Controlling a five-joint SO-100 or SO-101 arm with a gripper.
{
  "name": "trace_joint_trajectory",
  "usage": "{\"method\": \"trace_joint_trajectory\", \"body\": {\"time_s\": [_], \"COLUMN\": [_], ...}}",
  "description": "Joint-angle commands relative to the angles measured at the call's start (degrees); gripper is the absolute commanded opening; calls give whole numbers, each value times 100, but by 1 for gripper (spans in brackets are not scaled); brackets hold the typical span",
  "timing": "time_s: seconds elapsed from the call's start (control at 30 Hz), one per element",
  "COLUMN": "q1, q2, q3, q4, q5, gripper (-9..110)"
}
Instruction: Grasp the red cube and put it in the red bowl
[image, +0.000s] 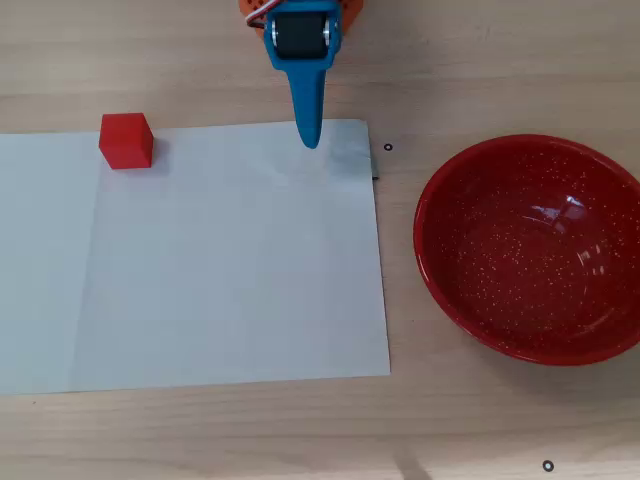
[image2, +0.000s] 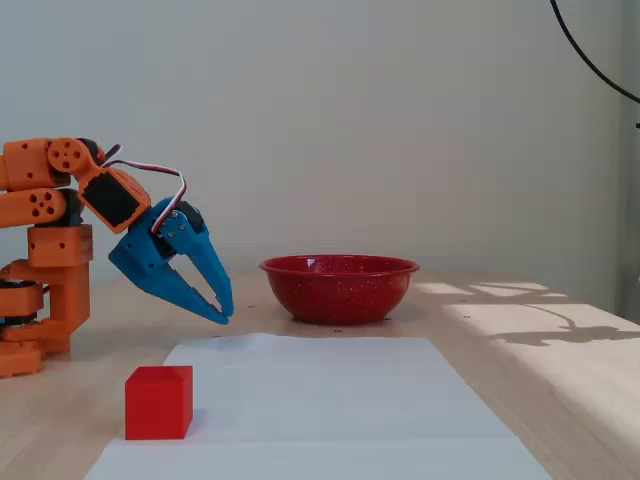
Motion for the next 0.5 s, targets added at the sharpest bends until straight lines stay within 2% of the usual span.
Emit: {"method": "trace_joint_trajectory", "body": {"time_s": [0.0, 0.47], "q1": [62, 44], "q2": [62, 44], "q3": [79, 79], "q4": [0, 9], "q5": [185, 220], "gripper": [0, 0]}}
